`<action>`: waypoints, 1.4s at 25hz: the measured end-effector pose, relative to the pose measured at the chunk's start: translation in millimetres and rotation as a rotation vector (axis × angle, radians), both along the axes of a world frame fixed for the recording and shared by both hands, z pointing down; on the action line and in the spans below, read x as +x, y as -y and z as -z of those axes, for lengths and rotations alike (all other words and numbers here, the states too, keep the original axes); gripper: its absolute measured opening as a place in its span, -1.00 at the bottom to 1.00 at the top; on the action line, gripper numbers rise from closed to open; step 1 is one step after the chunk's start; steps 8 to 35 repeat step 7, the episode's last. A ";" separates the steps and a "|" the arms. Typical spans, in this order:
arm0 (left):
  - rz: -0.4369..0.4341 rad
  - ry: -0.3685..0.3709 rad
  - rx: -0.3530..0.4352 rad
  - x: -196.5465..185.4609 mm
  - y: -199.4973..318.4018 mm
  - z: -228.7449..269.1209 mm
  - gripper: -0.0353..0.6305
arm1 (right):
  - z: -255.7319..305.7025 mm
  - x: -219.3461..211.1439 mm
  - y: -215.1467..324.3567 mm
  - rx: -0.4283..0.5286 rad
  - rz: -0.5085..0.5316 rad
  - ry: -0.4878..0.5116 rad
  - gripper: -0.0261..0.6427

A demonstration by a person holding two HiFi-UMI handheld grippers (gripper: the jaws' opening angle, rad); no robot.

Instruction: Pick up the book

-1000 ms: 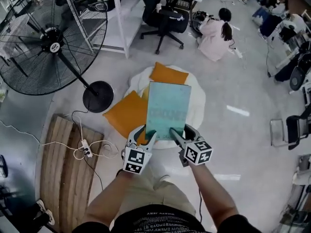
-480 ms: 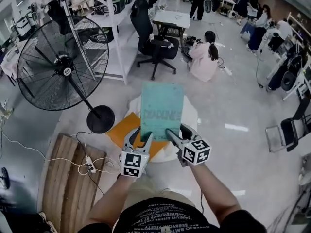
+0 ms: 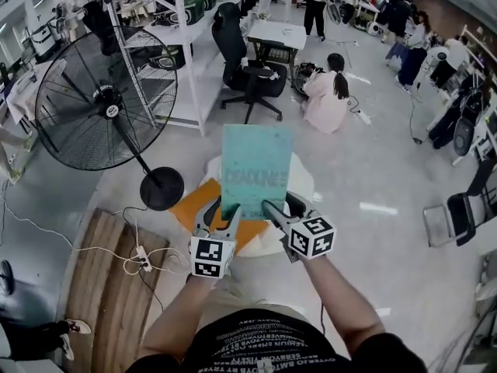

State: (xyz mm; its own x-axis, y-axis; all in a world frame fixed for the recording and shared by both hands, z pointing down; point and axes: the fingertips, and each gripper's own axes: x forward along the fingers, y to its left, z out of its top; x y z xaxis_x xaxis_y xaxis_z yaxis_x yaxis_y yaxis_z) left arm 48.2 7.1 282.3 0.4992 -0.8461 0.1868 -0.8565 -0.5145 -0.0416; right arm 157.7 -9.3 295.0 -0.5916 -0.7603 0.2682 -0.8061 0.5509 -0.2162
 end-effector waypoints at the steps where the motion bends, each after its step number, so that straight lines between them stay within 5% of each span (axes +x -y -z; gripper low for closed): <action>1: 0.003 -0.001 -0.005 -0.2 3.8 -0.1 -0.35 | 0.0 -0.3 3.4 -0.003 0.001 -0.003 -0.18; 35: 0.004 0.008 -0.022 -3.8 22.5 3.0 -0.35 | 1.3 -4.2 20.9 -0.024 0.004 -0.016 -0.18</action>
